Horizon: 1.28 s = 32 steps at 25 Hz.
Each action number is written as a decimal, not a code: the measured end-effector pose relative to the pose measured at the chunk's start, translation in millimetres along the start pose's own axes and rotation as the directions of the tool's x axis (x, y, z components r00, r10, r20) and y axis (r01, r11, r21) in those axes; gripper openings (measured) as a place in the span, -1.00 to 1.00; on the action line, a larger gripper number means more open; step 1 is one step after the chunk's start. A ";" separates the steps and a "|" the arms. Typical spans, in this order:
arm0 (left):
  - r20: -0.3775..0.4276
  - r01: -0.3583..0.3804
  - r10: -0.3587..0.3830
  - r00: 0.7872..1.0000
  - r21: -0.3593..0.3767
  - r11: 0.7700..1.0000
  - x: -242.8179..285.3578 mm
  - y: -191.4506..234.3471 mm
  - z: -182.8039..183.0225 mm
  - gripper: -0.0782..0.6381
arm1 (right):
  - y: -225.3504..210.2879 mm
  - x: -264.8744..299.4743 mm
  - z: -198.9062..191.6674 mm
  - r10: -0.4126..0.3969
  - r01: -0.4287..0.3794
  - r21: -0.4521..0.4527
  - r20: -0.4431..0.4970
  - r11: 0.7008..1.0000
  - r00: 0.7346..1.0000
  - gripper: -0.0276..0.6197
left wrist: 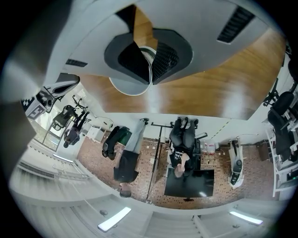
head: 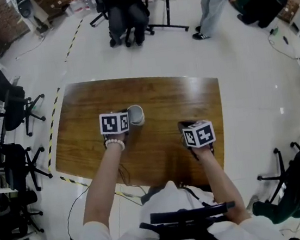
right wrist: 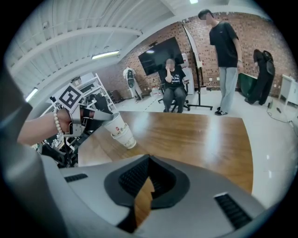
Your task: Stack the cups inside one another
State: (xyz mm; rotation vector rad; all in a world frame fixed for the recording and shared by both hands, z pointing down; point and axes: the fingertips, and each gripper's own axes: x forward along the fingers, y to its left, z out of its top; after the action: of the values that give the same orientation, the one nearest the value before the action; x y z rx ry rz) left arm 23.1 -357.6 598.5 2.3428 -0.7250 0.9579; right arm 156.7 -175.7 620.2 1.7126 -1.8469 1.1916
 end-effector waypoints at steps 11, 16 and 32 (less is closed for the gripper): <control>-0.013 0.001 -0.001 1.000 -0.005 1.000 8.7 6.0 -8.4 -0.72 | -1.2 4.0 -1.4 -0.003 0.003 0.011 -0.005 1.000 1.000 -0.91; -0.019 0.000 0.000 1.000 -0.006 1.000 12.4 2.7 -11.5 -0.72 | -5.6 0.9 -3.2 -0.006 0.006 0.020 -0.005 1.000 1.000 -0.91; -0.029 -0.006 0.006 1.000 -0.010 1.000 19.1 4.8 -18.7 -0.70 | -9.7 1.4 -6.3 -0.006 0.006 0.030 -0.004 1.000 1.000 -0.91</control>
State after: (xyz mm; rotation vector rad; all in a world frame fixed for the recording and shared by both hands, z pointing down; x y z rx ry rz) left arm 22.9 -354.9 625.5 2.3147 -0.7247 0.9863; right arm 163.8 -171.0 628.2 1.7287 -1.8294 1.2253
